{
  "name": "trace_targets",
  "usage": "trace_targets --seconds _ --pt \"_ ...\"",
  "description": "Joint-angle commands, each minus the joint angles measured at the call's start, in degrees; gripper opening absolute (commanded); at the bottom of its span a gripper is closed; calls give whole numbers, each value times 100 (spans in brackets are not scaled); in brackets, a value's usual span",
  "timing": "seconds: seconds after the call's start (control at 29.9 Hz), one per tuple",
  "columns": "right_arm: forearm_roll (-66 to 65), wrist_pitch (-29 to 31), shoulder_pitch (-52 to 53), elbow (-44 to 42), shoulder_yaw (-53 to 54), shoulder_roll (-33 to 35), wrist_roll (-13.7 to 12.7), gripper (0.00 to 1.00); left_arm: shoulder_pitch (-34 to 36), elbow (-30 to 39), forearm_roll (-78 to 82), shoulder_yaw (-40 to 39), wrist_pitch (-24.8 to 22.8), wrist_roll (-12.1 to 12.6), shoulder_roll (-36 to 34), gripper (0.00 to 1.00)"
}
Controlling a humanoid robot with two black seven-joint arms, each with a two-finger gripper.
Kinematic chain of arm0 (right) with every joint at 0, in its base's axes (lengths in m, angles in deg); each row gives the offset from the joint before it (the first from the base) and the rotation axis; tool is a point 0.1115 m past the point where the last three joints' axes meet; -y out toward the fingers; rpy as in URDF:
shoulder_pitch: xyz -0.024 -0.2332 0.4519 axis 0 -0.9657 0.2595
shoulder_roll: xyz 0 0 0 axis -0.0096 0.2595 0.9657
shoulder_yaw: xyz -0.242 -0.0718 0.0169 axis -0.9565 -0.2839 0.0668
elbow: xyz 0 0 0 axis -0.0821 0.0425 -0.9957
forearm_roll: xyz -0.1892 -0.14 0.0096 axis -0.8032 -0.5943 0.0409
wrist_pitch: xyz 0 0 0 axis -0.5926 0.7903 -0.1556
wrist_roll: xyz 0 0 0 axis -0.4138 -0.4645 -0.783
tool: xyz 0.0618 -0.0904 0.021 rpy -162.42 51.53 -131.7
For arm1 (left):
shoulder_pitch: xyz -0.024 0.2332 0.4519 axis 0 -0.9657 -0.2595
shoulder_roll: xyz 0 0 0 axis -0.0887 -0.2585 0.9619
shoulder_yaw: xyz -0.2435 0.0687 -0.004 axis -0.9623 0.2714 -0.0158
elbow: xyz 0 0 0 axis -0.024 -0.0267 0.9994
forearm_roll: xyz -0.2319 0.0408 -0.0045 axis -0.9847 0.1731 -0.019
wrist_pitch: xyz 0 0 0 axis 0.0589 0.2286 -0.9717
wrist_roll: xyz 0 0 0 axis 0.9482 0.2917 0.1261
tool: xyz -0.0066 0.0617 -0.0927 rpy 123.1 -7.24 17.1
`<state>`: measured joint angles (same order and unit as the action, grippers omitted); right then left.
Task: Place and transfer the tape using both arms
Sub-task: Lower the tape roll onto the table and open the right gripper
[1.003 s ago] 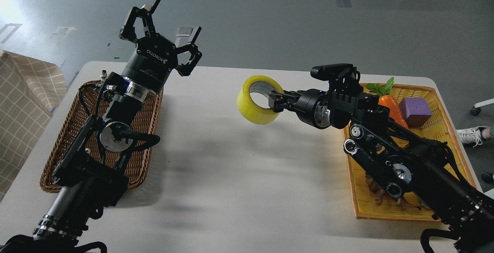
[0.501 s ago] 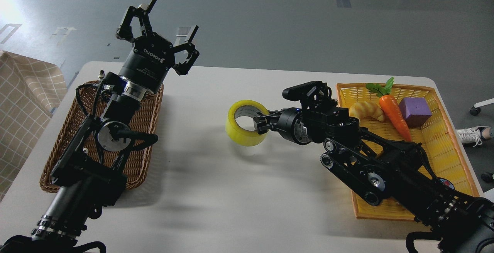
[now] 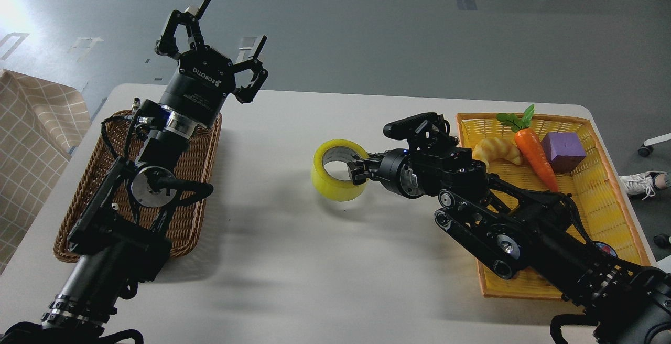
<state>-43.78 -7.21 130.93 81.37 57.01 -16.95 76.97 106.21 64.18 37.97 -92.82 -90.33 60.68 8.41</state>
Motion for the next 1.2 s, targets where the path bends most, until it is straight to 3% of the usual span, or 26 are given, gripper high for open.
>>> trace_targets --seconds 0.0,0.07,1.17 --pt "9 1 -17 -3 34 1 0 11 -12 0 0 -27 0 0 -23 99" --pt "9 1 -53 -3 43 1 0 18 -12 0 0 -27 0 0 -32 99" --pt "9 1 -264 -56 52 1 0 21 -64 18 0 -106 0 0 -120 99"
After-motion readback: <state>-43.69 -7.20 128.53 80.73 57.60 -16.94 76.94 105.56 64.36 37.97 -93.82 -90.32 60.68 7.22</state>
